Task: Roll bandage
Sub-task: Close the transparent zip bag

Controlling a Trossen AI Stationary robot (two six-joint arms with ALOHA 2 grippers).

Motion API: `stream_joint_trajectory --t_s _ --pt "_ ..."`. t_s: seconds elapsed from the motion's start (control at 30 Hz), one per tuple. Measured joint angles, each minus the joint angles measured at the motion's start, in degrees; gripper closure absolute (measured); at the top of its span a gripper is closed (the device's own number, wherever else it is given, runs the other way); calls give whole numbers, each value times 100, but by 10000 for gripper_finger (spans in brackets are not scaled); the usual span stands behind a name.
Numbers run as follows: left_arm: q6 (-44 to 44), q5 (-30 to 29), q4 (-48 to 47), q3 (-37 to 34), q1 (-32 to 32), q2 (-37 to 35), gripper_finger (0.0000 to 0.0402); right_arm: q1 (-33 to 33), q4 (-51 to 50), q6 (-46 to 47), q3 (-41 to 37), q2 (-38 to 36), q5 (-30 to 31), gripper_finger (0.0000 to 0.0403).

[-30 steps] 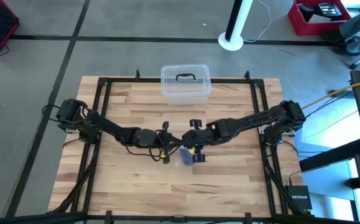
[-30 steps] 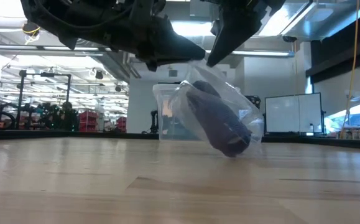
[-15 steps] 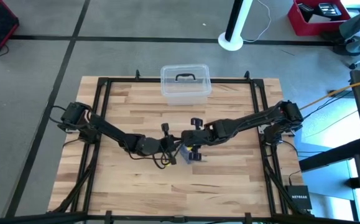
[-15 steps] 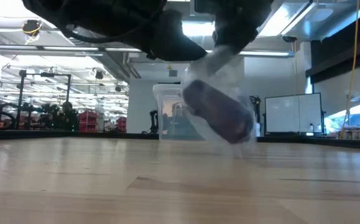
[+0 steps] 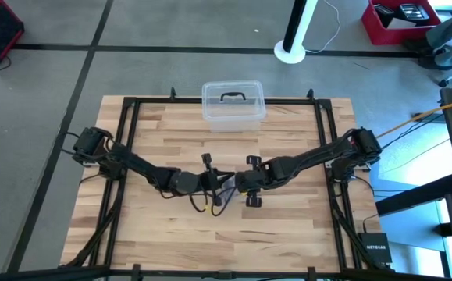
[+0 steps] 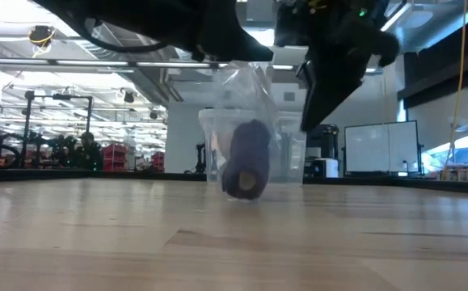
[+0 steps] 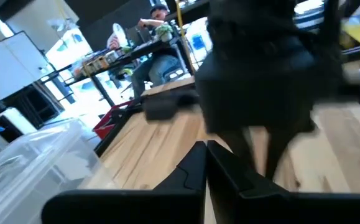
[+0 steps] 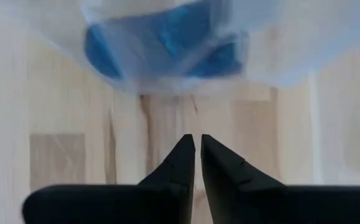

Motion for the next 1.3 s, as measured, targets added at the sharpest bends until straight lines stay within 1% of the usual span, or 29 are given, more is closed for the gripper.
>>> stream_joint_trajectory --t_s 0.1,0.2,0.33,0.37,0.43,0.5,0.6,0.67,0.8,0.9,0.97,1.03,1.1,1.23,1.3 --pt "-17 30 -10 0 -48 0 401 3 -549 -124 205 -135 57 371" --pt "-78 30 -14 0 -74 0 401 -2 -986 -127 276 -434 311 369" --pt "-128 30 13 0 -74 0 401 -2 -886 -323 291 -950 616 346" --pt "-140 30 28 0 -74 0 401 -2 -619 -422 221 -1069 669 336" --pt "-148 30 79 -7 -74 0 401 -2 159 -670 -178 -1321 647 316" --pt "-170 32 112 -7 -76 -2 401 -6 1019 -877 -792 -1560 549 297" --pt "-216 36 134 -7 -82 -2 401 -6 2525 -1048 -1960 -1842 523 277" --pt "-270 99 150 -7 -82 -2 401 -6 3946 -1159 -2782 -1983 540 271" --pt "-407 208 146 -7 -72 -2 401 -8 7270 -1159 -4206 -2047 494 270" --pt "-578 223 143 -7 -69 -2 401 -8 9087 -1268 -4791 -1934 517 269" --pt "-714 224 155 -9 -66 -2 401 -8 9698 -1426 -4917 -1847 486 269" --pt "-866 225 184 -9 -56 -2 401 -10 9932 -1541 -4893 -1711 272 269" --pt "-1021 282 222 -9 -38 -2 401 -10 9991 -1665 -4770 -1556 111 269" --pt "-1309 649 497 -10 1 -2 401 -8 10005 -2020 -4489 -1368 11 269" --pt "-1379 668 554 -9 12 -15 401 -8 10008 -2109 -4419 -1348 -126 269"
